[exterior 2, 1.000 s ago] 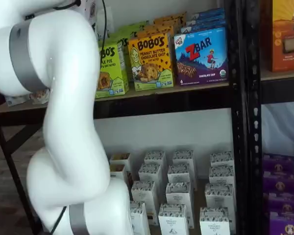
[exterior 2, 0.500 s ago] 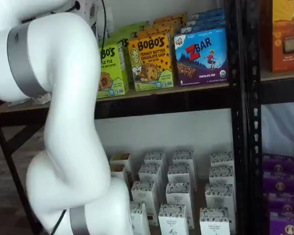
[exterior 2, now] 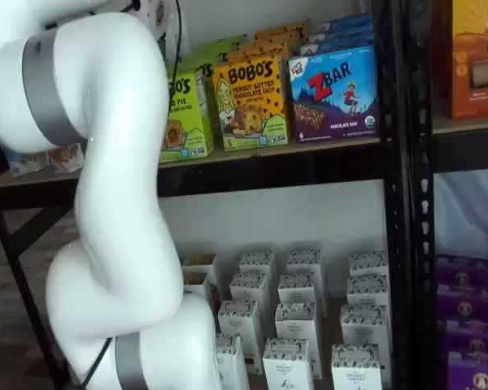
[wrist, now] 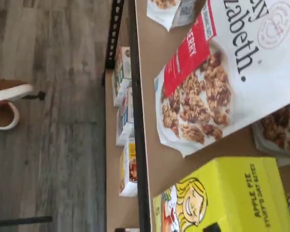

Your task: Pick the green box on the top shelf, the fourth from the left

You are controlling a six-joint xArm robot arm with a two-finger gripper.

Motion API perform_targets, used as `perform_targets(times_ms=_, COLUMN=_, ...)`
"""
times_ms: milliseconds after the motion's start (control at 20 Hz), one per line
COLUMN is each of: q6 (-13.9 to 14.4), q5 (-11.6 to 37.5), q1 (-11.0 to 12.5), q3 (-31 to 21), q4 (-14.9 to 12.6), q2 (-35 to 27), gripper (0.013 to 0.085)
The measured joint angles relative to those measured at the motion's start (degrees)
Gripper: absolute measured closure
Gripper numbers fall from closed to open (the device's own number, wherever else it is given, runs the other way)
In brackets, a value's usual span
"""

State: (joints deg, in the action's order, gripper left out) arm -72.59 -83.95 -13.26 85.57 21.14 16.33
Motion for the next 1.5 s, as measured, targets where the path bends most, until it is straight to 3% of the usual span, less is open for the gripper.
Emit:
perform_targets(times_ms=250, q6=-1.12, q5=-1.86, q1=1.2, q3=2.6, q4=-0.51, q2=-2.2, gripper=0.013)
perform_targets(times_ms=800, q6=-2.61, q5=1.02, q1=1.78, q3=2.58, q4=-3.96, q2=-3.95, gripper=0.013)
perform_targets(times_ms=1500, q6=-2.04, q5=-3.96, q1=0.38, q3=6.87, q4=-8.38, q2=-8.32, gripper=0.013)
